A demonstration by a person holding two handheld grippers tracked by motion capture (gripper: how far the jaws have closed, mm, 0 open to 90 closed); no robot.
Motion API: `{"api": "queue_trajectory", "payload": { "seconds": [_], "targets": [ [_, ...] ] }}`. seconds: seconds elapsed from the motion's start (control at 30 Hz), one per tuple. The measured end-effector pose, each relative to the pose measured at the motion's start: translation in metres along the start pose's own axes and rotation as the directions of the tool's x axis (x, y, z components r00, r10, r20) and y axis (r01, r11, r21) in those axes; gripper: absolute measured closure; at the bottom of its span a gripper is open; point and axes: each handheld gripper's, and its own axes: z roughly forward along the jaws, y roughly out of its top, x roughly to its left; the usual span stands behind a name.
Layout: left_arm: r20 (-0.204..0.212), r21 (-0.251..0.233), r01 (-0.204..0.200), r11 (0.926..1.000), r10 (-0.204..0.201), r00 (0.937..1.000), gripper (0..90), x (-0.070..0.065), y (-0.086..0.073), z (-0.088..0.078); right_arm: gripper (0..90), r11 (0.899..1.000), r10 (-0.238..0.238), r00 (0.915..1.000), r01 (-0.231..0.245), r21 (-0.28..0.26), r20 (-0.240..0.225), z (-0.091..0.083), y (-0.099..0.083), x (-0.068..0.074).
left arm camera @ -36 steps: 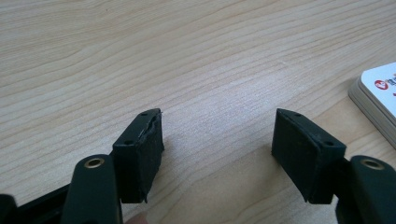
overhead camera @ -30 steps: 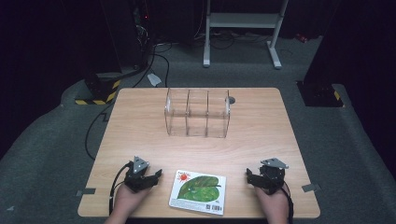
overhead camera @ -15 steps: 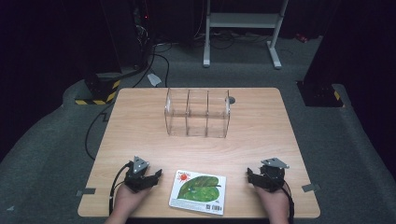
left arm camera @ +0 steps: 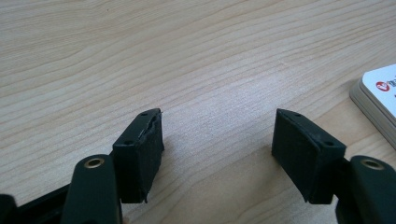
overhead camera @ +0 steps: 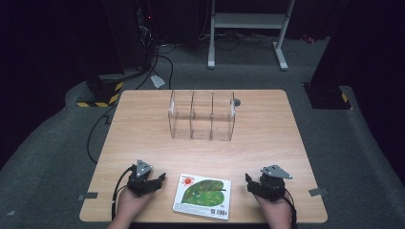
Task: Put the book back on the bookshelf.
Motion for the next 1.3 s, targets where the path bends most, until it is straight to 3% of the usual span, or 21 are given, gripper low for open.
{"api": "queue_trajectory", "payload": {
  "seconds": [0.07, 0.1, 0.17, 0.2, 0.43, 0.8, 0.83, 0.93, 1.3],
  "targets": [
    [0.000, 0.001, 0.000, 1.0000, 0.000, 1.0000, 33.6, 0.000, 0.000, 0.000, 25.7, 1.000, -0.006, 0.9999, 0.006, -0.006, -0.016, -0.003, 0.001, 0.008],
    [0.000, 0.001, 0.001, 1.0000, -0.001, 1.0000, 33.6, 0.000, 0.000, 0.000, 25.9, 1.000, -0.005, 0.9989, 0.005, -0.007, -0.047, -0.005, 0.001, 0.016],
    [-0.001, 0.001, -0.001, 1.0000, 0.001, 1.0000, 33.6, 0.000, 0.000, 0.000, 25.8, 1.000, -0.010, 0.9983, 0.009, -0.009, -0.057, -0.005, 0.001, 0.018],
    [0.000, 0.001, 0.000, 1.0000, 0.000, 1.0000, 33.5, 0.000, 0.000, 0.000, 25.8, 1.000, -0.014, 0.9963, 0.013, -0.007, -0.085, -0.006, 0.001, 0.027],
    [0.000, 0.002, -0.005, 1.0000, 0.005, 1.0000, 33.3, 0.000, 0.000, 0.000, 26.3, 1.000, -0.028, 0.9881, 0.028, -0.005, -0.151, -0.009, -0.002, 0.052],
    [-0.009, -0.001, -0.029, 0.9996, 0.029, 0.9995, 36.4, -0.003, -0.001, -0.003, 25.6, 0.998, -0.050, 0.9811, 0.055, 0.021, -0.187, -0.006, -0.008, 0.074],
    [0.005, 0.005, 0.001, 1.0000, -0.001, 1.0000, 36.8, -0.002, 0.000, -0.004, 24.1, 0.998, -0.045, 0.9801, 0.052, 0.030, -0.193, -0.004, -0.009, 0.074],
    [0.032, -0.007, 0.028, 0.9996, -0.028, 0.9991, 37.4, -0.005, 0.001, -0.008, 22.8, 0.998, -0.034, 0.9778, 0.043, 0.038, -0.206, -0.004, -0.010, 0.074],
    [0.143, -0.026, 0.004, 0.9997, -0.001, 0.9898, 35.6, -0.041, 0.006, -0.026, 24.6, 0.998, -0.008, 0.9776, 0.022, 0.065, -0.210, -0.004, -0.016, 0.074]
  ]
}}
